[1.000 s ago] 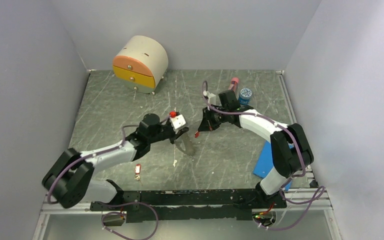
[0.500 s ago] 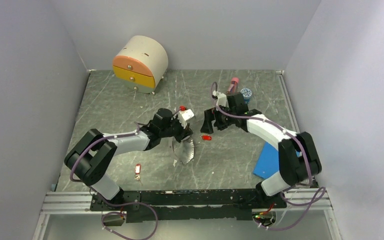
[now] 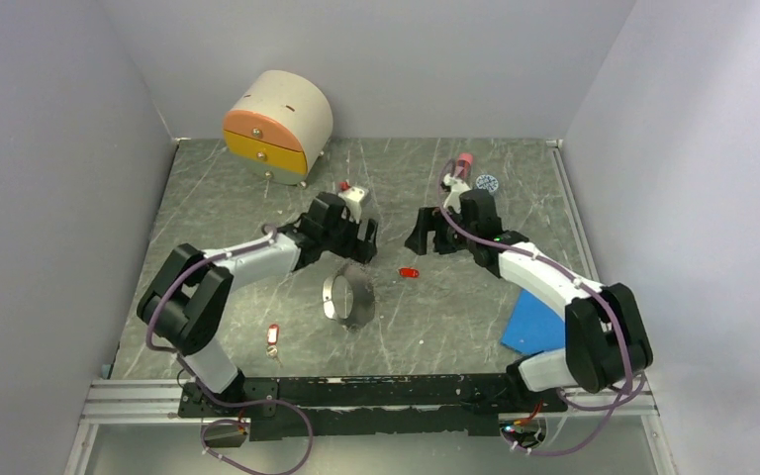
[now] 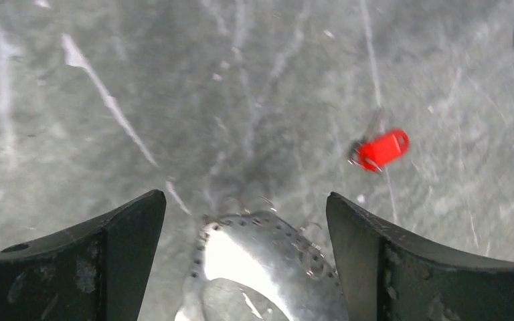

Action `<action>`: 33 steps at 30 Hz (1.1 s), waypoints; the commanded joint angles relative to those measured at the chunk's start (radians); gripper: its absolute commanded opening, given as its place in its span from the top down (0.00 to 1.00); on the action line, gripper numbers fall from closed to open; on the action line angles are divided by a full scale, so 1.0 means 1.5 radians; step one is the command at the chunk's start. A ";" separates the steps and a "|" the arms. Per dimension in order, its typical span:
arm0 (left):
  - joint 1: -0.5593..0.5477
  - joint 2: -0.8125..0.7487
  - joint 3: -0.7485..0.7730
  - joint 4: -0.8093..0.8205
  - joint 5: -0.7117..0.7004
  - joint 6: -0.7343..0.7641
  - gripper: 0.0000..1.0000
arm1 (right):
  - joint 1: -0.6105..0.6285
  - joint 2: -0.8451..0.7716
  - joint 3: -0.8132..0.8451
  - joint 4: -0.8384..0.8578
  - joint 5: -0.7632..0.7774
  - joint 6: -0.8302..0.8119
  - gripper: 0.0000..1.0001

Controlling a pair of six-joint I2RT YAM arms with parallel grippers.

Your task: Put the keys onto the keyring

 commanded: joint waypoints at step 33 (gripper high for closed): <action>0.197 -0.086 -0.268 0.062 0.164 -0.367 0.31 | 0.177 0.125 0.127 -0.046 -0.069 0.020 0.53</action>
